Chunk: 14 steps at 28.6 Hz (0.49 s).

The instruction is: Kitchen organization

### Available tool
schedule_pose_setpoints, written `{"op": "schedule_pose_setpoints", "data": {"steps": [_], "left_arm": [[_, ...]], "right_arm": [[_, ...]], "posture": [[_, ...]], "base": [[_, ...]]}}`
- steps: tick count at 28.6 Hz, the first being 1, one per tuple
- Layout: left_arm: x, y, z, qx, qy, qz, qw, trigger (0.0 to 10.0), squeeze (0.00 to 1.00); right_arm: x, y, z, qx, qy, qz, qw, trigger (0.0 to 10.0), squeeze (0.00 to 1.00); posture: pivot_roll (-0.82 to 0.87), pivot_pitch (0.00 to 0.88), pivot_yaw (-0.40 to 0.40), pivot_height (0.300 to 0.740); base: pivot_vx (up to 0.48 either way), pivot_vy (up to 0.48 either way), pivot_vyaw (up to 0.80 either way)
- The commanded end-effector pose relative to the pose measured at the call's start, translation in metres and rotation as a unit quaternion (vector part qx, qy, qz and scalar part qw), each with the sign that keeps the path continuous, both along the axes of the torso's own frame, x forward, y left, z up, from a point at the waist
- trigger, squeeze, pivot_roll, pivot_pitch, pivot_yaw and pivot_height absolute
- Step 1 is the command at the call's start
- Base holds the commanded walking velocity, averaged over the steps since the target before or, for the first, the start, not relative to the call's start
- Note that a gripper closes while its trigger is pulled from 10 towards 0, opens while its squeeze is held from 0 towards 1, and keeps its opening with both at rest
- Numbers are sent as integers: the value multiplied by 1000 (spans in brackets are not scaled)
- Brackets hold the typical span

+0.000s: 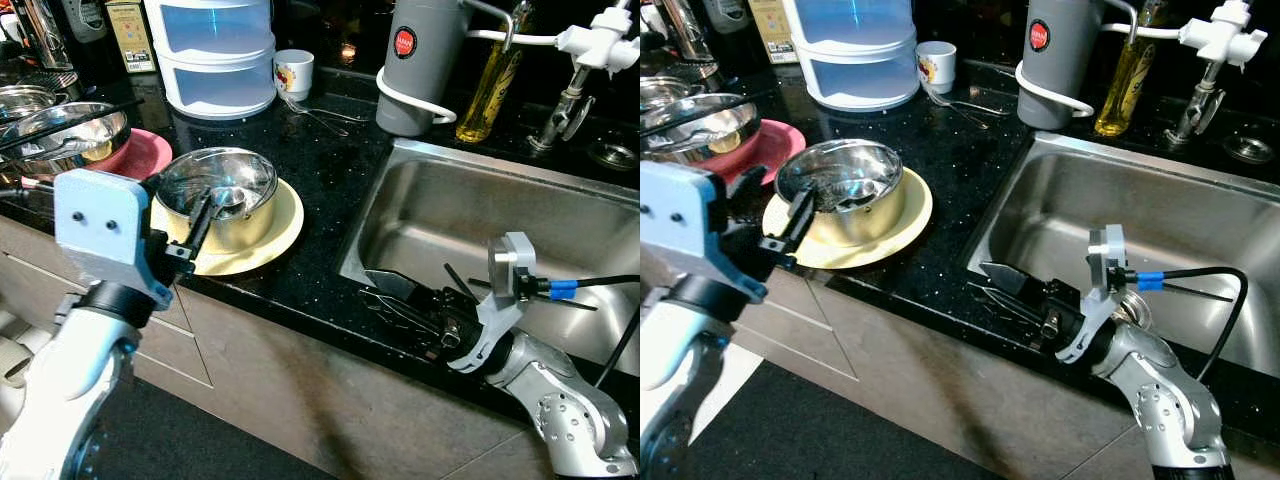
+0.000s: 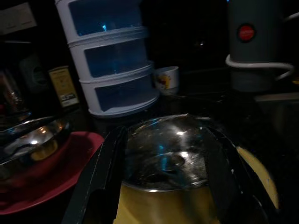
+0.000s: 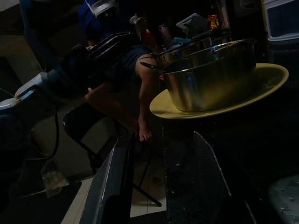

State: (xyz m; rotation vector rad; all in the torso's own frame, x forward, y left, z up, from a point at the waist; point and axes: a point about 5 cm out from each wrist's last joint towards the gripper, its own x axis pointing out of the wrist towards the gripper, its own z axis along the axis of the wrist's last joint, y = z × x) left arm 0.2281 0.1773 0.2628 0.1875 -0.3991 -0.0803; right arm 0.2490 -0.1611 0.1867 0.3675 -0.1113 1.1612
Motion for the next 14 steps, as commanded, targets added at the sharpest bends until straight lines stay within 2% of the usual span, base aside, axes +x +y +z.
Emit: {"op": "schedule_pose_setpoints", "data": {"steps": [1,7,14], "left_arm": [[2,7,-2,8,4,13,1000,10000,0],[8,17,-9,9,14,21,1000,10000,0],[14,22,-12,1,16,14,1000,10000,0]], "right_arm": [[-2,2,-7,-6,17,7,1000,10000,0],[-3,1,-6,-8,17,8,1000,10000,0],[-3,2,-6,-8,17,9,1000,10000,0]], "posture": [[58,110,-33,740],[49,104,-33,740],[42,98,-34,740]], "base": [[0,0,0],[0,0,0],[0,0,0]]}}
